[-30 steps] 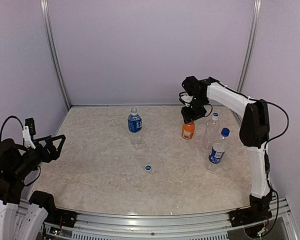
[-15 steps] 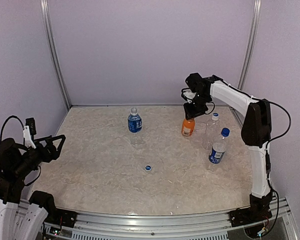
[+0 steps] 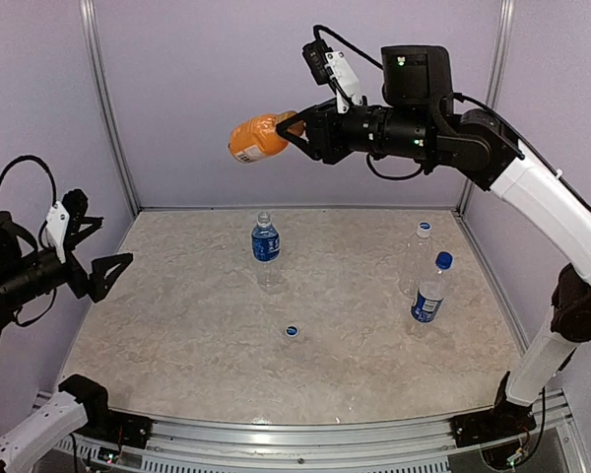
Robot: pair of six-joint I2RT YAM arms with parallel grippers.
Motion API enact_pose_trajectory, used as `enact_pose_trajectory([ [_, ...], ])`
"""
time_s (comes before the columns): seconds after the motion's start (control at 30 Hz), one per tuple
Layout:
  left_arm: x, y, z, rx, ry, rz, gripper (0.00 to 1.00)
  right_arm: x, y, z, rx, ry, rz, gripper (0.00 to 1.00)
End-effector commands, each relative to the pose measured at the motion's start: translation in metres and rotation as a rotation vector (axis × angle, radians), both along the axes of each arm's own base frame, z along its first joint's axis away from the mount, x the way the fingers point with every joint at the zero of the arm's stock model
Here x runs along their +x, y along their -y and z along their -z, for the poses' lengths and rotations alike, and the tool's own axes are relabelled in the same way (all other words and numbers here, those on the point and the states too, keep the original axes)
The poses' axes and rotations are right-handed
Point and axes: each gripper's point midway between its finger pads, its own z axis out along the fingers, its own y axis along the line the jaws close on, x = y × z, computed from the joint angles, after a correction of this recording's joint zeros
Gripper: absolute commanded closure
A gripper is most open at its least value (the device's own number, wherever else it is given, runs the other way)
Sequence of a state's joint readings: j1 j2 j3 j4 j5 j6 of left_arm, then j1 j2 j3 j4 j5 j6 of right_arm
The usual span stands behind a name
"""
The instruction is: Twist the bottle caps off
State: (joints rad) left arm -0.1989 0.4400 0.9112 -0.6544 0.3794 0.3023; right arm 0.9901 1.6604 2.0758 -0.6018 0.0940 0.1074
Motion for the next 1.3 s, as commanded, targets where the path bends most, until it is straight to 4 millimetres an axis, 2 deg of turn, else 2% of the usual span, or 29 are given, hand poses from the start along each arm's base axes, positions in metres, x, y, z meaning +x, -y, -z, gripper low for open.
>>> enact_pose_trajectory([
  [0.0,0.019,-0.002,0.003,0.383,0.086,0.015,0.01,-0.019,-0.073,0.027,0.055,-0.025,-0.154,1.0],
  [0.1,0.024,0.013,-0.008,0.485,0.17,0.071,0.01,-0.037,-0.107,0.028,0.094,-0.049,-0.232,1.0],
  [0.23,0.027,0.039,-0.016,0.534,0.245,0.143,0.01,-0.055,-0.138,0.034,0.132,-0.092,-0.34,1.0],
  [0.3,0.029,0.048,-0.022,0.511,0.253,0.153,0.01,-0.063,-0.149,0.036,0.143,-0.104,-0.378,1.0],
  [0.53,0.039,0.06,-0.012,0.533,0.235,0.173,0.03,-0.089,-0.168,0.044,0.161,-0.147,-0.498,1.0],
  [0.7,0.039,0.06,-0.013,0.518,0.219,0.17,0.13,-0.092,-0.17,0.047,0.157,-0.147,-0.508,1.0],
  [1.0,0.031,0.064,-0.024,0.467,0.227,0.199,0.53,-0.088,-0.171,0.057,0.133,-0.152,-0.488,0.99],
  [1.03,0.031,0.063,-0.023,0.469,0.226,0.198,0.55,-0.087,-0.171,0.058,0.13,-0.156,-0.484,0.82],
  [1.07,0.031,0.062,-0.023,0.475,0.228,0.192,0.56,-0.085,-0.17,0.059,0.129,-0.159,-0.473,0.57],
  [1.13,0.035,0.059,-0.02,0.505,0.244,0.171,0.58,-0.083,-0.167,0.061,0.128,-0.17,-0.462,0.32],
  [1.17,0.039,0.055,-0.02,0.527,0.266,0.143,0.59,-0.082,-0.164,0.06,0.132,-0.177,-0.458,0.23],
  [1.27,0.055,0.042,-0.025,0.664,0.4,0.036,0.6,-0.075,-0.152,0.058,0.162,-0.203,-0.443,0.19],
])
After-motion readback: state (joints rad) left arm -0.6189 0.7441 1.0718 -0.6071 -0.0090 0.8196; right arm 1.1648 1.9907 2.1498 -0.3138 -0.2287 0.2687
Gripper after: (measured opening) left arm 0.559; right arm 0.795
